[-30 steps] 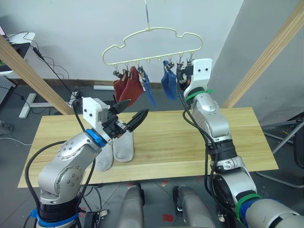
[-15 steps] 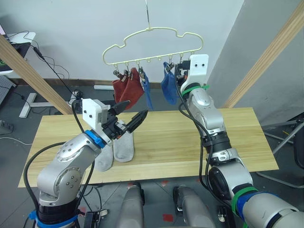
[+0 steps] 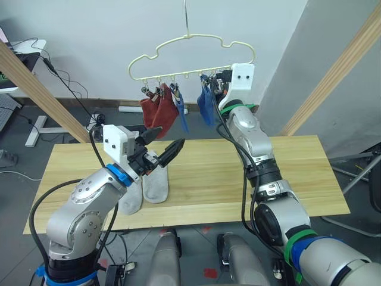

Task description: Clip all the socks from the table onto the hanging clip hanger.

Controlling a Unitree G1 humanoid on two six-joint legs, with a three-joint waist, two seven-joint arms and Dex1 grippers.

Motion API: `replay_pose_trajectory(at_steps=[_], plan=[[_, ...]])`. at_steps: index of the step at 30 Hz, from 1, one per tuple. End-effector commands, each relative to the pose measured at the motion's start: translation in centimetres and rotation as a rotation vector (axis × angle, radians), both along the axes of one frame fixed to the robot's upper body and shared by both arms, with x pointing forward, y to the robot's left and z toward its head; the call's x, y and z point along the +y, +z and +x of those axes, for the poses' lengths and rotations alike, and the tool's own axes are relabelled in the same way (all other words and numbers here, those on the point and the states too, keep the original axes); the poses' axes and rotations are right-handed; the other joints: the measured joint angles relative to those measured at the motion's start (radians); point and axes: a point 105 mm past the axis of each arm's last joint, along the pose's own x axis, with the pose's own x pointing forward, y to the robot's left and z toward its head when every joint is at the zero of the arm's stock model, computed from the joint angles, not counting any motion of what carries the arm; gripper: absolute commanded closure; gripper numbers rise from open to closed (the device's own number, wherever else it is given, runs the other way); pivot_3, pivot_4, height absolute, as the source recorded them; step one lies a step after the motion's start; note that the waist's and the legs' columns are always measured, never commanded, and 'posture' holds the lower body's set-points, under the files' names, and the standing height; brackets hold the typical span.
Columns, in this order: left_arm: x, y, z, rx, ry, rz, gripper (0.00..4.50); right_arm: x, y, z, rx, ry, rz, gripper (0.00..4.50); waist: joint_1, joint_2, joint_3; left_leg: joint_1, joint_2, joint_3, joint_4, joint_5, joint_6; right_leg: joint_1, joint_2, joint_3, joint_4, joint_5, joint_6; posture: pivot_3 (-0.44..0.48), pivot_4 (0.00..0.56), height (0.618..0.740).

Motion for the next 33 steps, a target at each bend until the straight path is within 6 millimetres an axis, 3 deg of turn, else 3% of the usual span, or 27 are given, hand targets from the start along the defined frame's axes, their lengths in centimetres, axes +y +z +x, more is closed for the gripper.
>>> replay_pose_trajectory(at_steps=[1,19,28,30,33], plan=[[-0.5,0.8,-0.7,-0.047,-0.014,0.003,0.0,0.1,2.3,-0.3,-0.08,0.01,0.024,2.41,0.003,0.0,0.0,0.0,0.0,0.0,0.0,0.0,0.0,0.0,0.0,0.0,0.0,0.0,0.0,0.11,0.301,0.74],[-0.8,0.8,-0.7,-0.045,-0.016,-0.001,0.0,0.1,2.7,-0.3,-0.096,0.008,0.012,2.41,0.012,0.0,0.0,0.0,0.0,0.0,0.0,0.0,0.0,0.0,0.0,0.0,0.0,0.0,0.0,0.107,0.297,0.74],[-1.0,0.6,-0.7,-0.035,-0.021,-0.012,0.0,-0.3,2.1,-0.2,-0.074,0.008,0.011,4.44,0.012,0.0,0.0,0.0,0.0,0.0,0.0,0.0,0.0,0.0,0.0,0.0,0.0,0.0,-0.001,0.092,0.292,0.74],[-1.0,0.4,-0.6,-0.025,-0.02,-0.008,0.0,-0.6,2.1,-0.1,-0.07,0.008,0.011,4.49,0.012,0.0,0.0,0.0,0.0,0.0,0.0,0.0,0.0,0.0,0.0,0.0,0.0,0.0,-0.001,0.085,0.296,0.74],[-0.3,-1.5,0.3,0.028,0.041,0.071,0.0,-1.3,1.8,0.1,-0.046,0.027,0.004,4.49,0.012,0.0,0.0,0.0,0.0,0.0,0.0,0.0,0.0,0.0,0.0,0.0,0.0,0.0,-0.001,0.061,0.301,0.74]])
